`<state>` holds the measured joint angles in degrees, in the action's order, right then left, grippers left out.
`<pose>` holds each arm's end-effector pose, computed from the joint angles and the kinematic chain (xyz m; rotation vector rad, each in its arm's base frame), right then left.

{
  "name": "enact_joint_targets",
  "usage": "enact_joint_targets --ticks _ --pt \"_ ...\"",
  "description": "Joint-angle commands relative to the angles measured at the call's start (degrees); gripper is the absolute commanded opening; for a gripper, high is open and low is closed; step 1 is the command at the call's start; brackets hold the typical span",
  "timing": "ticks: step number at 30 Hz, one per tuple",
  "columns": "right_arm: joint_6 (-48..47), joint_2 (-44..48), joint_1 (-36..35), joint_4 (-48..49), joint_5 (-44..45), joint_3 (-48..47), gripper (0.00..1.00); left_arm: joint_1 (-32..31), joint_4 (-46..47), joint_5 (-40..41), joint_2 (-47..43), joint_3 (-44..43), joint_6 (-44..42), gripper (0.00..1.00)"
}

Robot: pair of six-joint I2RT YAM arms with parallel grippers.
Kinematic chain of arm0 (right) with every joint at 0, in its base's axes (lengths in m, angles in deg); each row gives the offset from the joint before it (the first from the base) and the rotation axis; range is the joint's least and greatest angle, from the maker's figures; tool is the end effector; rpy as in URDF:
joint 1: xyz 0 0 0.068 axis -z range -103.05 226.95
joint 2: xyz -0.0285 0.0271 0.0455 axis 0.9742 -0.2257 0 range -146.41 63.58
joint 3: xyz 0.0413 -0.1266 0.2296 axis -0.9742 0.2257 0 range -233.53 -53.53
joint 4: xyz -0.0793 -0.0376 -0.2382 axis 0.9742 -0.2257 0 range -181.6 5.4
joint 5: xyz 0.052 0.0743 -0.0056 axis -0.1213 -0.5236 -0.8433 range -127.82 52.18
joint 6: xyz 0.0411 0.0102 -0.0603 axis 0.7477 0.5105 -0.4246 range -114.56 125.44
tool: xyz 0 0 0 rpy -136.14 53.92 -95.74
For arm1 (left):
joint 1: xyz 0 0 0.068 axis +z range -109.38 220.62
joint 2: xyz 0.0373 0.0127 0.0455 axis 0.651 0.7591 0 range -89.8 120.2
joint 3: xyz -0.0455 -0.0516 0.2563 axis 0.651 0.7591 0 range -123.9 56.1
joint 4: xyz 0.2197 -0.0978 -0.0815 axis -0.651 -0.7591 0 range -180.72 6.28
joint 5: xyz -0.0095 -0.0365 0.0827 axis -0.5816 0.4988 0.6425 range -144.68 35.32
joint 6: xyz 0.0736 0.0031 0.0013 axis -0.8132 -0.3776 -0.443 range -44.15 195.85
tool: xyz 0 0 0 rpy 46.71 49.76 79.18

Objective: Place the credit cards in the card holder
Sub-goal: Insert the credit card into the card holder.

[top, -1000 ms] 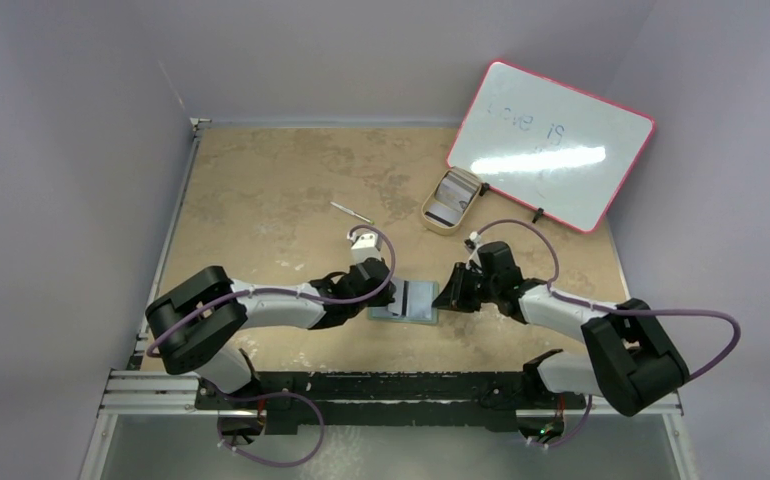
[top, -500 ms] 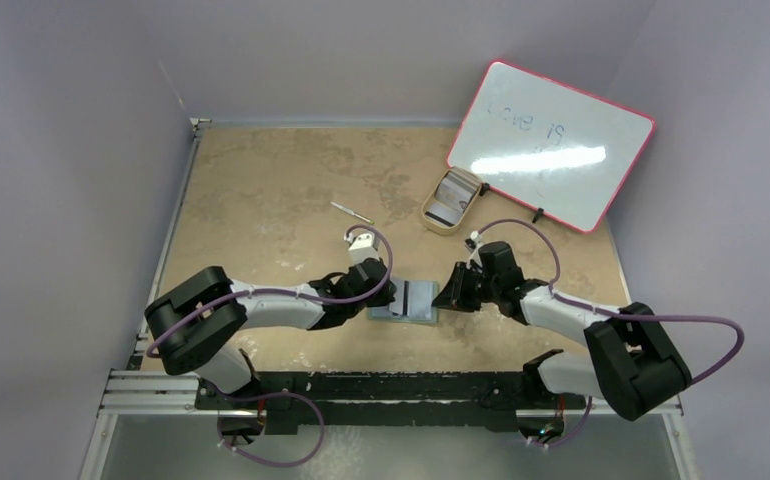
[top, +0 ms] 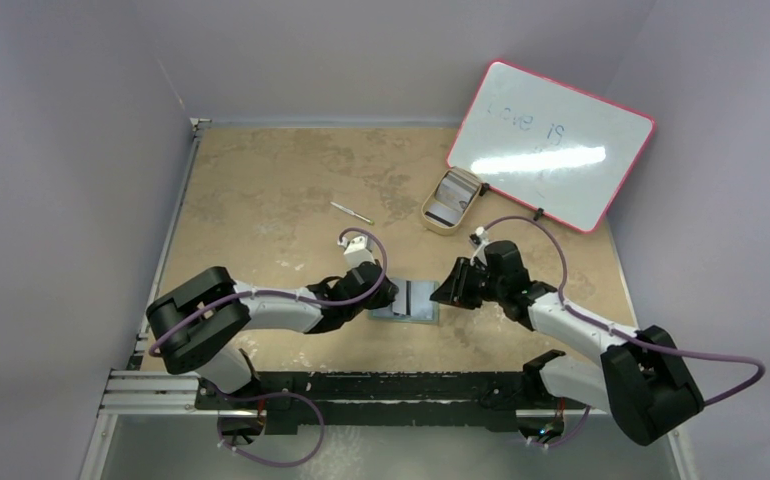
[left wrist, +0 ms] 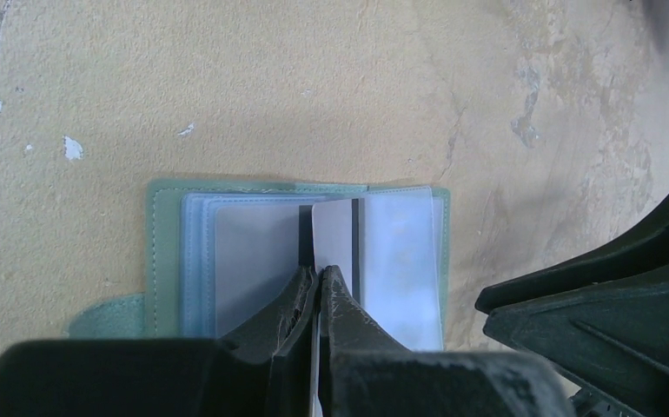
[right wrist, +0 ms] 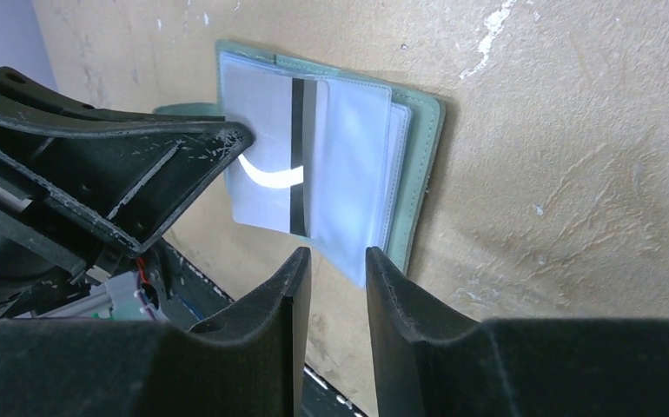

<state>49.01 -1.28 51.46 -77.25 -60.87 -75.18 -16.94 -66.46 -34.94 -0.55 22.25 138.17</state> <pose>0.1978 0.1210 0.1506 0.1275 2.3649 1.0780 0.1809 -0.2457 0.1274 -0.2895 2.2857 -0.7661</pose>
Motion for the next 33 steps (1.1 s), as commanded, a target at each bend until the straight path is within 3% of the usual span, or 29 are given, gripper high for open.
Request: enact_joint_targets --ticks 1,10,17,22,27,33 --pt "0.49 -1.22 -0.41 -0.19 1.30 -1.89 0.31 -0.31 0.96 0.38 1.35 1.42 1.70 0.00" --pt "0.72 -5.94 -0.86 4.38 -0.76 -0.23 0.23 -0.35 3.74 -1.73 4.44 1.94 4.17 0.01" --pt "0.64 -6.71 -0.95 4.49 0.15 0.32 0.17 -0.40 2.27 -1.97 1.64 2.91 6.15 0.25" --pt "1.42 -6.95 -1.09 5.88 0.07 1.54 0.14 -0.37 -3.26 -2.59 2.26 -0.29 5.70 0.32" --pt "1.65 -6.28 -1.14 3.90 0.62 1.11 0.16 -0.79 -3.59 -3.75 4.02 -2.14 4.89 0.36" --pt "-0.64 -0.11 -1.13 -7.84 7.18 -3.81 0.31 -0.97 -9.30 -3.32 5.85 -6.41 2.95 0.37"
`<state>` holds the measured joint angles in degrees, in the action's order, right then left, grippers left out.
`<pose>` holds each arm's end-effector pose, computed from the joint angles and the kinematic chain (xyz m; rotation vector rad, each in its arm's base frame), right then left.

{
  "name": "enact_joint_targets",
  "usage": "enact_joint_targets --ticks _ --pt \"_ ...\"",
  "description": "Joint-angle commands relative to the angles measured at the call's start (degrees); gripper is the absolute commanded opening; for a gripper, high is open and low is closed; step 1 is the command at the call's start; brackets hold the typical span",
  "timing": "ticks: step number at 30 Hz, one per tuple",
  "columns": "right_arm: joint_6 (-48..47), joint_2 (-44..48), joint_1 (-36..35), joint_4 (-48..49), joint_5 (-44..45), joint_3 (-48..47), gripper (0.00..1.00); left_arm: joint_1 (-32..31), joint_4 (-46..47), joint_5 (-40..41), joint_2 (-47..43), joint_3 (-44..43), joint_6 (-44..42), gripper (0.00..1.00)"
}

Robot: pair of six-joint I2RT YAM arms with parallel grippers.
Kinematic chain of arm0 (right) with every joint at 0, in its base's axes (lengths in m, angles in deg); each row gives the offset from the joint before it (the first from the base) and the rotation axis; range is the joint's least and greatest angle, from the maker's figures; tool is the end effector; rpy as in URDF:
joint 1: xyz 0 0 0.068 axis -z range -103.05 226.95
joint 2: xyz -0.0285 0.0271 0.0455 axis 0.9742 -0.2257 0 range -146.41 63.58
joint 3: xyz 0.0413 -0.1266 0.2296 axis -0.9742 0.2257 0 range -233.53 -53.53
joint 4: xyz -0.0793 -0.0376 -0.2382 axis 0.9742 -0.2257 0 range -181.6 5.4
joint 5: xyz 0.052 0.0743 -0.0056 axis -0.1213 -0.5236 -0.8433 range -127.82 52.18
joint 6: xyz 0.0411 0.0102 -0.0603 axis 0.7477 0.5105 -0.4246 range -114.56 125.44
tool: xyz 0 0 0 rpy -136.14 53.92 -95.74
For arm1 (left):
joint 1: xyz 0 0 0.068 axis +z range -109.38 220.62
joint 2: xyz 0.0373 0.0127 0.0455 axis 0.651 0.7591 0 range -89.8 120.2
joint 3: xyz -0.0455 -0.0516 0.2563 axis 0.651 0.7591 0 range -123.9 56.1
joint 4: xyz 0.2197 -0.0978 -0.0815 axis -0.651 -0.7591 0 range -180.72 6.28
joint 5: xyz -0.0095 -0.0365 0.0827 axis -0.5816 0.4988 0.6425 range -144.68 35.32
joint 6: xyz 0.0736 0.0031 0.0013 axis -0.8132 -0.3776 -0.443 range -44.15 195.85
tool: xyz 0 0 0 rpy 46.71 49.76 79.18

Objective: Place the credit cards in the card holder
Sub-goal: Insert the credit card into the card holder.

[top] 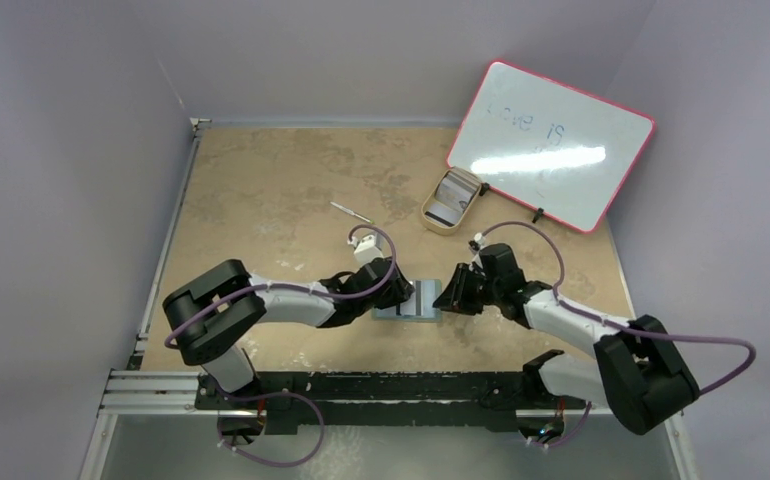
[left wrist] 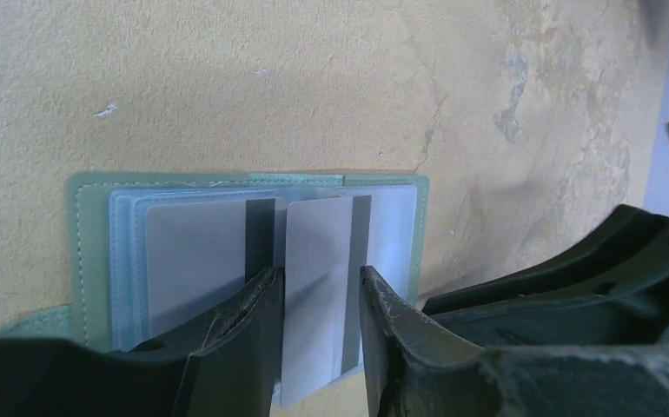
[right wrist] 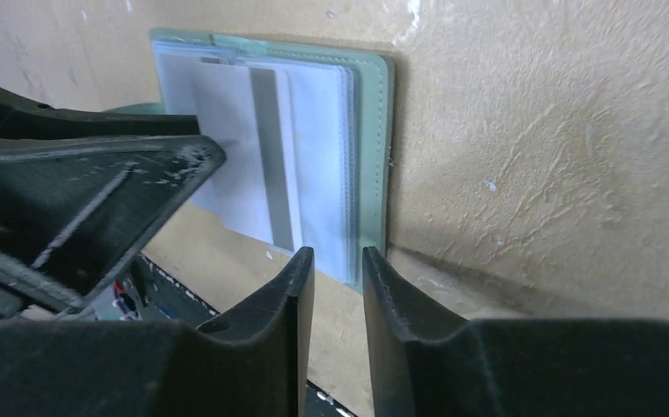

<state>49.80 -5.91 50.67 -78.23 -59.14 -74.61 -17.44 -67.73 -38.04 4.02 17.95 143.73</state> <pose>0.1961 0.1218 0.1284 0.1839 2.4747 1.0156 0.1857 -0.2645 0.1225 -0.3649 2.3453 -0.8335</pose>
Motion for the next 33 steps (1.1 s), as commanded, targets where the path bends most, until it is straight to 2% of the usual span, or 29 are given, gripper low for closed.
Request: enact_joint_targets --ticks 1,6,15,22,33 --pt "-1.58 5.04 -0.39 -8.01 5.76 -4.79 0.32 -0.47 -8.67 0.21 0.76 -2.22 -2.80 0.37" --pt "-2.10 4.57 -0.39 -8.08 6.13 -4.77 0.39 -0.47 -11.90 0.89 -0.05 -3.78 -4.22 0.37" --pt "-1.68 -2.84 -0.40 -0.57 6.21 -4.26 0.35 -0.47 -12.01 -0.94 2.50 -6.16 -4.78 0.38" --pt "0.45 -2.86 -0.41 4.63 3.61 -1.58 0.36 -0.79 -10.60 -2.48 3.60 -7.60 -4.72 0.38" --pt "2.72 -2.65 -0.45 8.44 1.04 0.54 0.32 -1.37 -7.85 -5.60 6.02 -9.86 -1.44 0.38"
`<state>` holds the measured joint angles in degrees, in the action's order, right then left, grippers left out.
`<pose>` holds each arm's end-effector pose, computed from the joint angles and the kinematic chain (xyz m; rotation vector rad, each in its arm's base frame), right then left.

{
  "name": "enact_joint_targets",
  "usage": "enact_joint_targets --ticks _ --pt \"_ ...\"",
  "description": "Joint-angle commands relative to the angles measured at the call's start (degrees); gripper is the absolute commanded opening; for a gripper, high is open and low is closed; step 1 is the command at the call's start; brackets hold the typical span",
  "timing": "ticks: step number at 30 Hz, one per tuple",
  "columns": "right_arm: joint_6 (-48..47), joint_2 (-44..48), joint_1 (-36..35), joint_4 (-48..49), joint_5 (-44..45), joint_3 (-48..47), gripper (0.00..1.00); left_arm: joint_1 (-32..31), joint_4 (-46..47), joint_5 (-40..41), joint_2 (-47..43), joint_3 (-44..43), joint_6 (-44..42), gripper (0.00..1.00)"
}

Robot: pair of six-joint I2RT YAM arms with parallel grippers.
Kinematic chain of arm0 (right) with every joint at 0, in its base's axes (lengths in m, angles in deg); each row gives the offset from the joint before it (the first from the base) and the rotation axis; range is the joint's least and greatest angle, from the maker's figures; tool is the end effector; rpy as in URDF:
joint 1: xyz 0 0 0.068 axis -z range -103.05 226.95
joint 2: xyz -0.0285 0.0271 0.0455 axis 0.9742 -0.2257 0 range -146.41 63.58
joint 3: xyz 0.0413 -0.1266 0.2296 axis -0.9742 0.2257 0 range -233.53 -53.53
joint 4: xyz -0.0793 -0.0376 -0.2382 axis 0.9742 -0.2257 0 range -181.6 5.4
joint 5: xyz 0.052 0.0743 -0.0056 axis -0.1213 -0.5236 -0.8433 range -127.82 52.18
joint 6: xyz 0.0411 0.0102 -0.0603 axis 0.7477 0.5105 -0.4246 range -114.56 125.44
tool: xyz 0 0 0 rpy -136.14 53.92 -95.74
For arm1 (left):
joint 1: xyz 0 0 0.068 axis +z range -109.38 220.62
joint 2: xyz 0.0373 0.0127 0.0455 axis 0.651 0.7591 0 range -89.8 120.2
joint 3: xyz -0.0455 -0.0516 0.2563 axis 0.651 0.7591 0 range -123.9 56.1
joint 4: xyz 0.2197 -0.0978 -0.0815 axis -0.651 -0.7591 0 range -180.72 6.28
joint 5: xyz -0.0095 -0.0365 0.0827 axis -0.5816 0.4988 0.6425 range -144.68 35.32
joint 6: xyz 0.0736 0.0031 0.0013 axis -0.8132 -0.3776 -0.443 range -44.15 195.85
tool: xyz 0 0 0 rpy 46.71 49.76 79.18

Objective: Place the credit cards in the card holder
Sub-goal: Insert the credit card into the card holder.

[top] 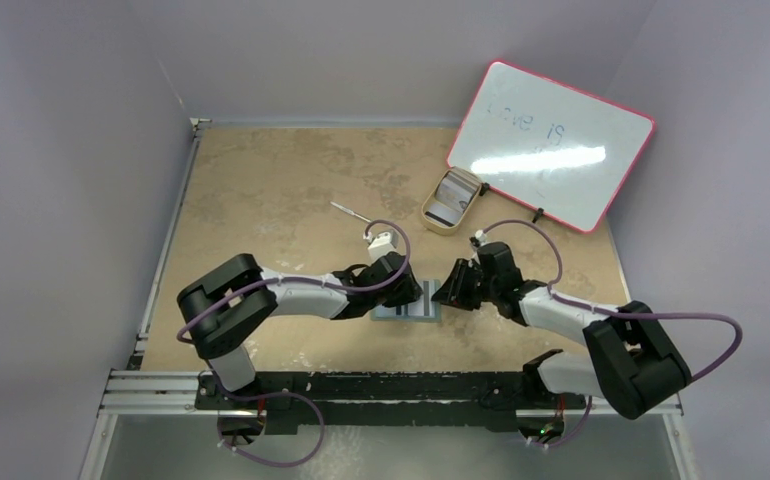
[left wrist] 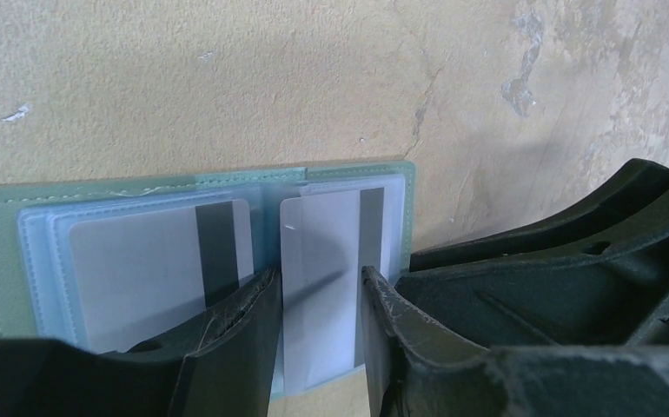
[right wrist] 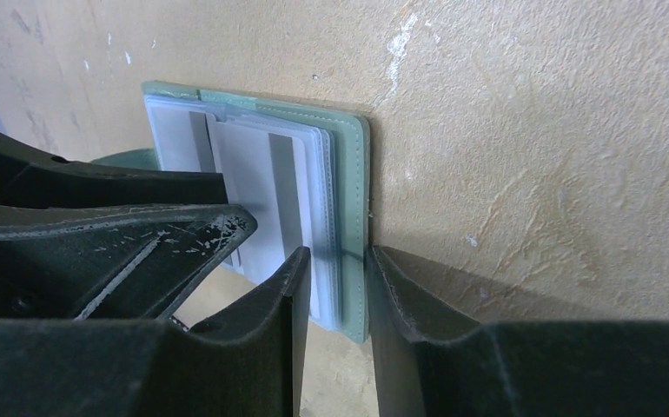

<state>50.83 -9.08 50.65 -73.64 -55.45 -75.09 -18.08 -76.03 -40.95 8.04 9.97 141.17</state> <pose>0.2073 0.1232 0.1260 0.2302 2.4275 0.9677 0.1919 -0.2873 0.1257 -0.2667 2.4402 -0.7800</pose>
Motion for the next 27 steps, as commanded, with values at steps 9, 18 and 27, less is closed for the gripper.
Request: enact_joint_targets --ticks 9,18,27 --pt "2.29 -0.06 -0.97 6.16 -3.07 2.05 0.32 -1.16 2.59 -3.34 2.67 -3.39 1.85 0.38" --pt "-0.58 4.19 -0.94 -1.39 1.58 0.36 0.38 -1.08 -4.71 -0.09 -1.35 -3.09 1.10 0.42" --pt "-1.62 10.63 -0.95 -6.44 3.72 -1.06 0.42 -0.27 -17.66 7.67 -9.77 -2.96 -2.24 0.52"
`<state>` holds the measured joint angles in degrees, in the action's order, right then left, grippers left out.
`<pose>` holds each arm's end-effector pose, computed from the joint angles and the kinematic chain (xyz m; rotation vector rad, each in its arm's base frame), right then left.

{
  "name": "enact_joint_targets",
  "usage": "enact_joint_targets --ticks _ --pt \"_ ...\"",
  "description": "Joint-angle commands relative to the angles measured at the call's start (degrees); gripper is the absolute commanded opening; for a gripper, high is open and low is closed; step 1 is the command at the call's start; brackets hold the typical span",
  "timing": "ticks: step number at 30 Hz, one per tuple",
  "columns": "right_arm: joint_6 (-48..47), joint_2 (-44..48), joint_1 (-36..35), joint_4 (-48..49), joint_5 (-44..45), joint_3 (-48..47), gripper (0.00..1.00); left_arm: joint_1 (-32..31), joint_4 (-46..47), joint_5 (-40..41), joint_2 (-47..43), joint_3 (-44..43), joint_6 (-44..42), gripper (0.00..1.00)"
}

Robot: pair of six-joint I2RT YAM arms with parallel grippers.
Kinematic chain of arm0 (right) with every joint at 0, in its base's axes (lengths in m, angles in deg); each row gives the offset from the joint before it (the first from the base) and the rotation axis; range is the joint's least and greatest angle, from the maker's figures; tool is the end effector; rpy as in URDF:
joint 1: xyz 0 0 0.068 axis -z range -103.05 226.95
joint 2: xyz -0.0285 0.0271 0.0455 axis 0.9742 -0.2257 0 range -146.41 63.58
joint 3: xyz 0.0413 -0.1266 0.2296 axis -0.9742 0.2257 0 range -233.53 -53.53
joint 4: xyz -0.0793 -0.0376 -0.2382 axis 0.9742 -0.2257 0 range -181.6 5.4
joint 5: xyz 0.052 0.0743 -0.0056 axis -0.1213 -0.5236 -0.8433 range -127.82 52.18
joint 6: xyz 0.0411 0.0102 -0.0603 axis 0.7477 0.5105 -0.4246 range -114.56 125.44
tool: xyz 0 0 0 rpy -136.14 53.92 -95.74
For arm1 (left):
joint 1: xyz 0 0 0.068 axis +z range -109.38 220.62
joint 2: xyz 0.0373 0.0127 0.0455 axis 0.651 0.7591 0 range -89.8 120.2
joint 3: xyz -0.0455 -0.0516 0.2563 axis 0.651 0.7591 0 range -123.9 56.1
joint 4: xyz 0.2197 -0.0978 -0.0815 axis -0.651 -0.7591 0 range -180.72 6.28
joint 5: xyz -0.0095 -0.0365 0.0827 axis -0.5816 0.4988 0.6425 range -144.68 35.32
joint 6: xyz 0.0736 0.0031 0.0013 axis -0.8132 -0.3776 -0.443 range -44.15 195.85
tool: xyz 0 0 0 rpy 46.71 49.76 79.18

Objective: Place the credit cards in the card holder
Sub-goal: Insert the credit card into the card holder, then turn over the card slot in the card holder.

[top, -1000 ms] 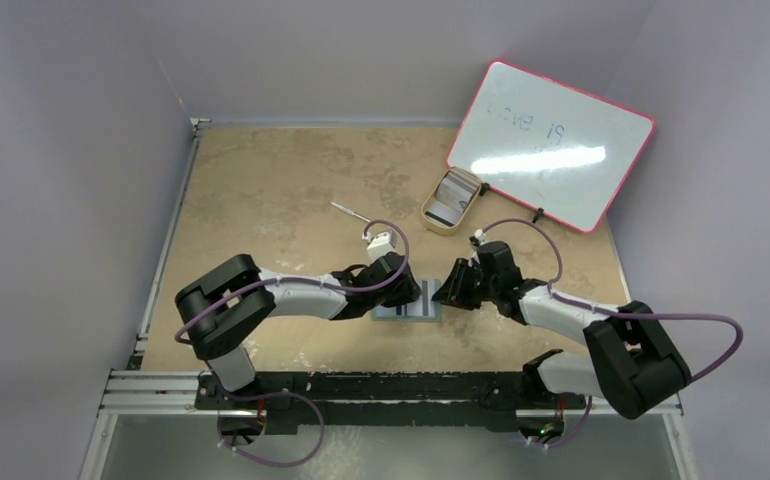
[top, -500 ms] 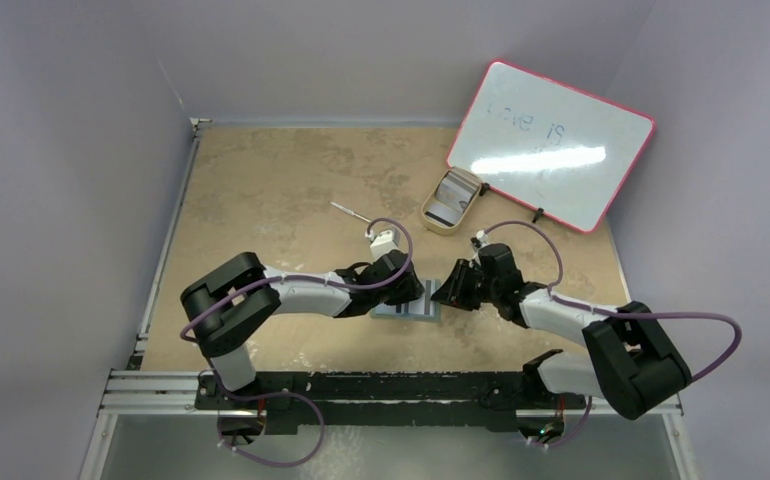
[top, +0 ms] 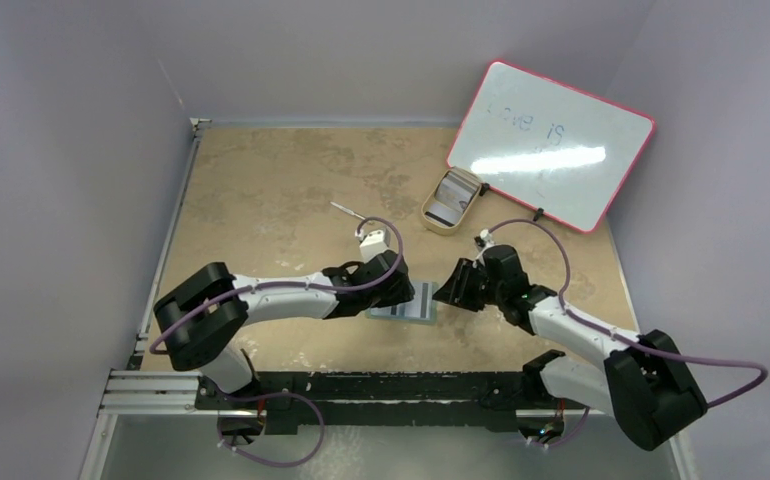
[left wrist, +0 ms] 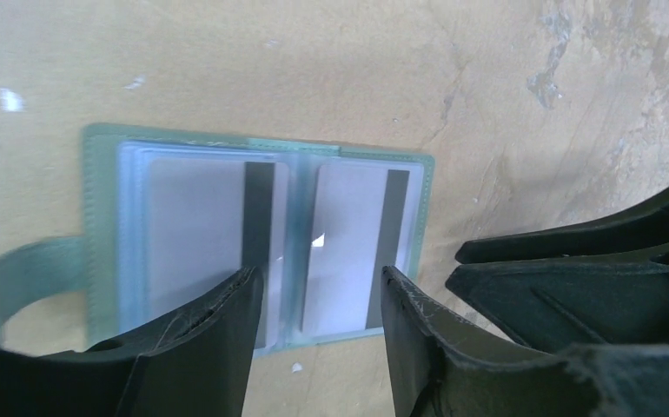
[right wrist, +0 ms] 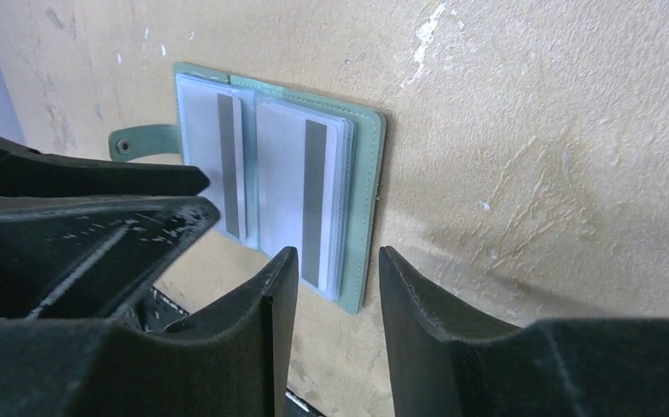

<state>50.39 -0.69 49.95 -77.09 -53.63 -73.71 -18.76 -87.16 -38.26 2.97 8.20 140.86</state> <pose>0.1951 0.1182 0.1434 0.2054 2.3596 0.9638 0.1837 -0.2761 0.1455 -0.2577 2.4674 -0.6677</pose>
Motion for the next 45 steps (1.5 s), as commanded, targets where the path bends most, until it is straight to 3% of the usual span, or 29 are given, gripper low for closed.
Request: enact_joint_targets --ticks 1,11,21,33,45 --pt "-1.29 2.62 -0.26 -3.35 1.86 -2.74 0.42 0.66 -7.42 5.40 -5.46 -1.08 -2.15 0.53" --pt "-1.02 1.90 -0.63 -3.68 0.26 -6.16 0.43 4.06 -8.83 3.55 -5.04 1.05 -4.81 0.57" --pt "-0.48 -1.99 -2.38 -0.57 -1.04 -6.83 0.40 4.27 -5.97 1.01 -2.17 1.12 -5.50 0.57" --pt "-0.06 -3.85 -3.51 0.69 -1.41 -6.73 0.34 4.31 -9.71 2.03 -4.32 -2.78 -6.02 0.57" --pt "0.30 -5.44 -4.81 1.36 -1.23 -7.93 0.33 4.28 -5.78 0.58 -2.85 -1.90 -5.87 0.56"
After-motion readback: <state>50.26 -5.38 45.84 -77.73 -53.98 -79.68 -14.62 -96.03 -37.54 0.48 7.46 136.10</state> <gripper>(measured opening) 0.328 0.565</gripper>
